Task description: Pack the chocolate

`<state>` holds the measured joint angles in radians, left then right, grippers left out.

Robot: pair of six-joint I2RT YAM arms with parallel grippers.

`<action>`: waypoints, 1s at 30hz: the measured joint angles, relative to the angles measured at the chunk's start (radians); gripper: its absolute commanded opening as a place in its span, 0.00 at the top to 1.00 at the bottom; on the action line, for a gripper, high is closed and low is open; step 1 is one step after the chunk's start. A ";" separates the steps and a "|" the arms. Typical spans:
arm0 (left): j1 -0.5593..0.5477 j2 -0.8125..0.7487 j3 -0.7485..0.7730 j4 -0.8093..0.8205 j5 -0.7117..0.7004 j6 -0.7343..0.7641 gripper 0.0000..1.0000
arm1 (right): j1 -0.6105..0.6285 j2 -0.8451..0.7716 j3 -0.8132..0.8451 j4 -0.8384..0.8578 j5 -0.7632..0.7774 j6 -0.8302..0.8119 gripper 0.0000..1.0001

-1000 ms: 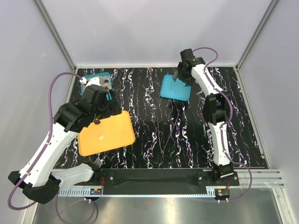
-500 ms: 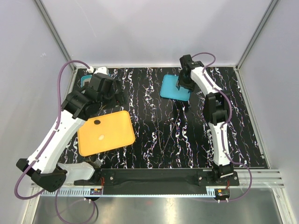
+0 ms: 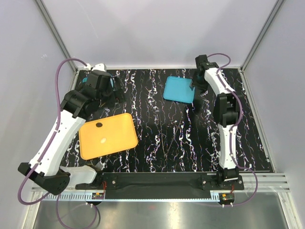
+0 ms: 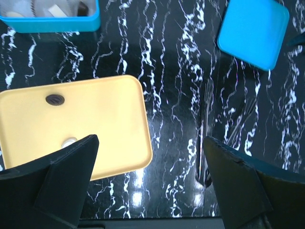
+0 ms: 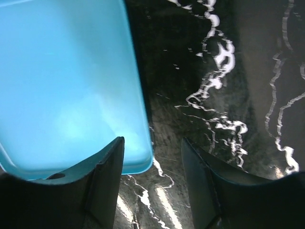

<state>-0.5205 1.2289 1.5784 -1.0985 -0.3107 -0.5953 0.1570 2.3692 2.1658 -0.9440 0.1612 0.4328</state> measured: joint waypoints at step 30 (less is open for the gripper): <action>0.151 0.253 -0.064 0.400 -0.042 0.045 0.02 | 0.013 0.099 0.024 0.033 -0.173 0.000 1.00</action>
<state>-0.3698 1.4815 1.5143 -0.6983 -0.3531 -0.5503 0.1699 2.4680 2.1902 -0.9108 -0.0120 0.4328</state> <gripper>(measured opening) 0.975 0.012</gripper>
